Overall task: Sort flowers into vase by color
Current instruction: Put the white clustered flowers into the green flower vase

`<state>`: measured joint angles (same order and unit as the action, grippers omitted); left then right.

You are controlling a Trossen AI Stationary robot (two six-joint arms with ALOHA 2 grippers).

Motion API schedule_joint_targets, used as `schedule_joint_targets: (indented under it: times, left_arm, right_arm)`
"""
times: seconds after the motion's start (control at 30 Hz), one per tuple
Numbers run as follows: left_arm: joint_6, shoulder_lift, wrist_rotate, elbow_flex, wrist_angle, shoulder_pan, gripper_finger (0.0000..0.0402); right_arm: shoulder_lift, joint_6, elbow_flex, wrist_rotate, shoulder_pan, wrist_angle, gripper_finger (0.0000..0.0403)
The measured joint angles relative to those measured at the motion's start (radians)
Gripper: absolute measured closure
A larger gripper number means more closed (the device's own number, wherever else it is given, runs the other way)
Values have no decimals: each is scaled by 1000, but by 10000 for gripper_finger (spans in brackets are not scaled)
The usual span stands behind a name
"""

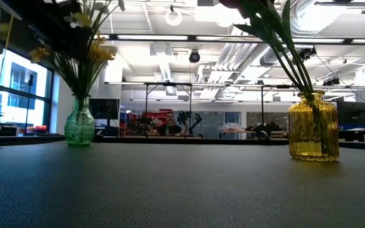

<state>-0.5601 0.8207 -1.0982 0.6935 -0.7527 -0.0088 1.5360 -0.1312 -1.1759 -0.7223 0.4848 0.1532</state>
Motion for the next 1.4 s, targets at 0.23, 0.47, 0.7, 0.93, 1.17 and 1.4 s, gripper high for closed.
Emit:
schedule_joint_targets:
  times: [0.23, 0.47, 0.7, 0.93, 1.17, 1.4]
  left_arm:
    - [-13, 0, 68, -10, 1, 57, 401]
    - [-15, 0, 160, -10, 0, 106, 401]
    - [-38, 0, 199, -10, -6, 131, 401]
    - [-39, 1, 290, -10, -6, 170, 386]
    - [-29, 39, 364, -10, -21, 207, 315]
    - [-6, 44, 424, 3, -35, 233, 256]
  right_arm:
    - [0, -2, 0, 0, 0, 0, 222]
    - [0, -3, 0, 0, 0, 0, 222]
    - [0, -3, 0, 38, 0, 1, 222]
    - [0, -2, 0, 41, 0, 1, 222]
    - [0, -1, 0, 41, 0, 1, 222]
    - [0, 0, 0, 41, 0, 1, 222]
